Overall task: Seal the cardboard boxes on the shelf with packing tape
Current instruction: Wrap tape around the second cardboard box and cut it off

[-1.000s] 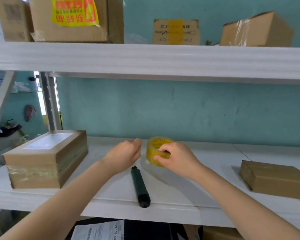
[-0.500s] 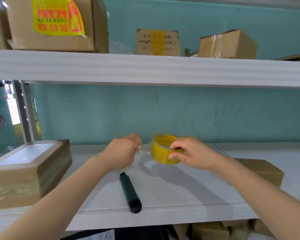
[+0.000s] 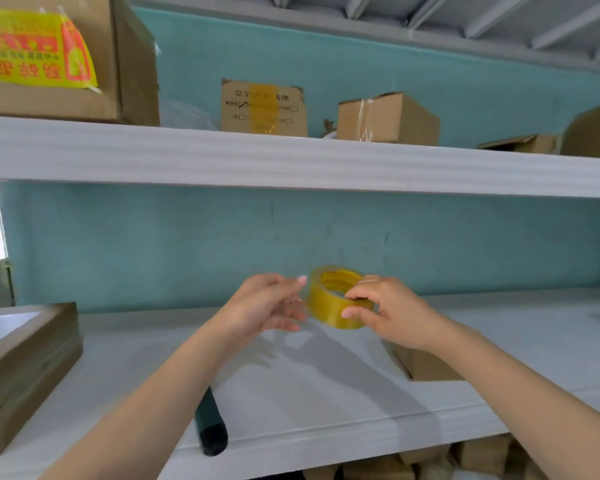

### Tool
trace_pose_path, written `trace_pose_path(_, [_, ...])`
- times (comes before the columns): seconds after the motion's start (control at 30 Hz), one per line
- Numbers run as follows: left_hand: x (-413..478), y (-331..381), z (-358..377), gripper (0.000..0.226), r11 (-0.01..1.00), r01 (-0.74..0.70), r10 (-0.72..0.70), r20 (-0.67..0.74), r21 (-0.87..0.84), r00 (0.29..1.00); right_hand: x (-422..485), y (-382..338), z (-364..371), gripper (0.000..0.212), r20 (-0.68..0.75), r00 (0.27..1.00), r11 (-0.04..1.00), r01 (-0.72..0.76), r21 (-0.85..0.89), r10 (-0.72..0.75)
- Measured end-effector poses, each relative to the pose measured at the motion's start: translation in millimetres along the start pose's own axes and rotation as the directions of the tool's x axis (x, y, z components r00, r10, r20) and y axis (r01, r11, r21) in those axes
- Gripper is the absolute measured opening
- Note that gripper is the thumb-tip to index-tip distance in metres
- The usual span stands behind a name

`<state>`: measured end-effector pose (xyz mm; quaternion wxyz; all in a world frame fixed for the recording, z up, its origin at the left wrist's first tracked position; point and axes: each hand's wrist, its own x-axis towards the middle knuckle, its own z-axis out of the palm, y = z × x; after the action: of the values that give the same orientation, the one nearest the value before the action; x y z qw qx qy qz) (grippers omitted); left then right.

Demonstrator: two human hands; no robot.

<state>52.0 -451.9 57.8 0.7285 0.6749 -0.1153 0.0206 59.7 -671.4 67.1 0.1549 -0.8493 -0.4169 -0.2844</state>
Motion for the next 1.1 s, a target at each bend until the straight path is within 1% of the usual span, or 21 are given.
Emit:
trace_pose_path(0.07, [6.5,-5.9,18.3,0.012,0.989,-0.071,0.08,-0.066,0.129,0.995,-6.9,13.8,-5.2,0.016,-0.022,1.0,1.0,-0.016,-0.007,0.015])
trace_pose_path(0.1, [10.0,-8.7,26.3,0.011,0.985,-0.082,0.097,-0.094,0.152,0.991,-11.8,22.1,-8.3,0.017,-0.027,0.999,1.0,-0.023,-0.01,0.022])
trace_pose_path(0.2, [20.1,-16.1,53.2,0.011,0.99,-0.04,0.06,-0.14,0.135,0.988,-32.1,50.8,-22.1,0.018,-0.022,0.999,0.999,-0.041,0.004,0.041])
trace_pose_path(0.23, [24.3,-19.3,64.7,0.012,0.985,-0.027,0.057,-0.172,0.169,0.983,-39.5,61.3,-27.2,0.018,-0.013,0.999,0.999,-0.034,-0.001,0.034])
trace_pose_path(0.3, [33.9,-25.5,93.1,0.014,0.97,-0.003,0.07,-0.272,0.242,0.96,-53.4,82.1,-38.5,0.018,0.007,1.0,1.0,-0.011,-0.024,0.011])
trace_pose_path(0.43, [56.5,-32.6,151.7,0.015,0.97,0.036,0.074,-0.433,0.241,0.899,-75.1,120.1,-64.3,0.016,0.009,0.999,0.996,0.049,-0.077,-0.048])
trace_pose_path(0.5, [64.4,-34.1,175.8,0.012,0.958,0.034,0.112,-0.477,0.286,0.872,-85.0,138.7,-74.1,0.017,0.008,0.996,0.992,0.086,-0.097,-0.086])
trace_pose_path(0.57, [67.3,-34.7,192.2,0.014,0.934,0.055,0.137,-0.494,0.354,0.859,-94.5,154.9,-81.0,0.018,0.049,0.993,0.99,0.109,-0.088,-0.104])
trace_pose_path(0.63, [65.9,-31.1,200.7,0.019,0.909,0.129,0.074,-0.457,0.397,0.886,-104.2,168.3,-87.7,0.017,0.106,0.987,0.99,0.125,-0.065,-0.118])
trace_pose_path(0.73, [63.1,-19.7,204.9,0.022,0.886,0.224,-0.092,-0.319,0.406,0.943,-116.8,181.2,-98.7,0.015,0.121,0.987,0.994,0.105,0.019,-0.107])
trace_pose_path(0.83, [64.5,-11.4,207.8,0.025,0.855,0.25,-0.154,-0.237,0.455,0.959,-124.7,188.9,-104.8,0.018,0.175,0.976,0.991,0.132,0.014,-0.133])
trace_pose_path(0.9, [65.4,-11.8,210.9,0.027,0.805,0.254,-0.203,-0.153,0.536,0.967,-128.4,193.5,-108.5,0.02,0.238,0.96,0.987,0.159,-0.017,-0.15])
trace_pose_path(0.97, [66.3,-14.0,214.4,0.03,0.748,0.221,-0.212,-0.089,0.626,0.973,-131.1,196.0,-111.8,0.019,0.254,0.954,0.985,0.171,-0.023,-0.16])
trace_pose_path(1.03, [69.8,-15.1,215.9,0.031,0.706,0.153,-0.153,-0.062,0.691,0.986,-132.0,196.5,-113.3,0.019,0.242,0.956,0.986,0.169,-0.007,-0.163])
trace_pose_path(1.1, [71.3,-10.8,215.1,0.027,0.699,0.077,-0.082,-0.028,0.711,0.996,-131.2,197.8,-112.4,0.019,0.207,0.969,0.991,0.129,0.038,-0.134])
